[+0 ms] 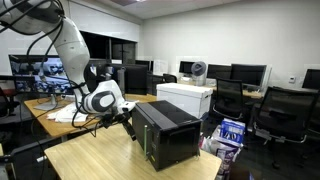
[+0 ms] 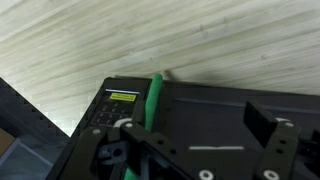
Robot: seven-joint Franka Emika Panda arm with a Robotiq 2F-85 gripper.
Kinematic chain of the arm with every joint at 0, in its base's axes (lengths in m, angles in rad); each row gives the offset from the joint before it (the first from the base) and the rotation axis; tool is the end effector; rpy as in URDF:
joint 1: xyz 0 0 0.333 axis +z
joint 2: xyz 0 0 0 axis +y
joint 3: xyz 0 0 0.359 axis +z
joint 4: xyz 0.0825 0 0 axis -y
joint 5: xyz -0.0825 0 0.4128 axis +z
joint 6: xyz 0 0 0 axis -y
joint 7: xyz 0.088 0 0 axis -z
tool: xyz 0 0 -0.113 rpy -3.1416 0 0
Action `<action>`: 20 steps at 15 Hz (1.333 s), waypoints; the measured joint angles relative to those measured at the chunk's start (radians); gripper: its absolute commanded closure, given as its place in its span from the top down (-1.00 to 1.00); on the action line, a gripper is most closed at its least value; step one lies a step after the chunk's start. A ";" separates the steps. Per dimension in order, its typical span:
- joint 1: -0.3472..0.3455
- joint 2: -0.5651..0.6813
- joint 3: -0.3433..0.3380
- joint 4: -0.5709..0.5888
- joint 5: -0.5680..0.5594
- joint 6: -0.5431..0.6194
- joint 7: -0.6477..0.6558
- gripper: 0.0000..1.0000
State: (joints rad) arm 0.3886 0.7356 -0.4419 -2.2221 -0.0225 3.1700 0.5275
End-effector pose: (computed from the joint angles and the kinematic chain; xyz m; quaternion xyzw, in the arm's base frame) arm 0.5840 -0.0380 0.0995 0.9601 -0.2022 0.1638 0.1024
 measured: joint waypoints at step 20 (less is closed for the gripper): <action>0.010 0.220 -0.055 0.144 0.258 0.159 -0.152 -0.79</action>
State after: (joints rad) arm 0.3988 0.9558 -0.4974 -2.0779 0.2350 3.3286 0.3757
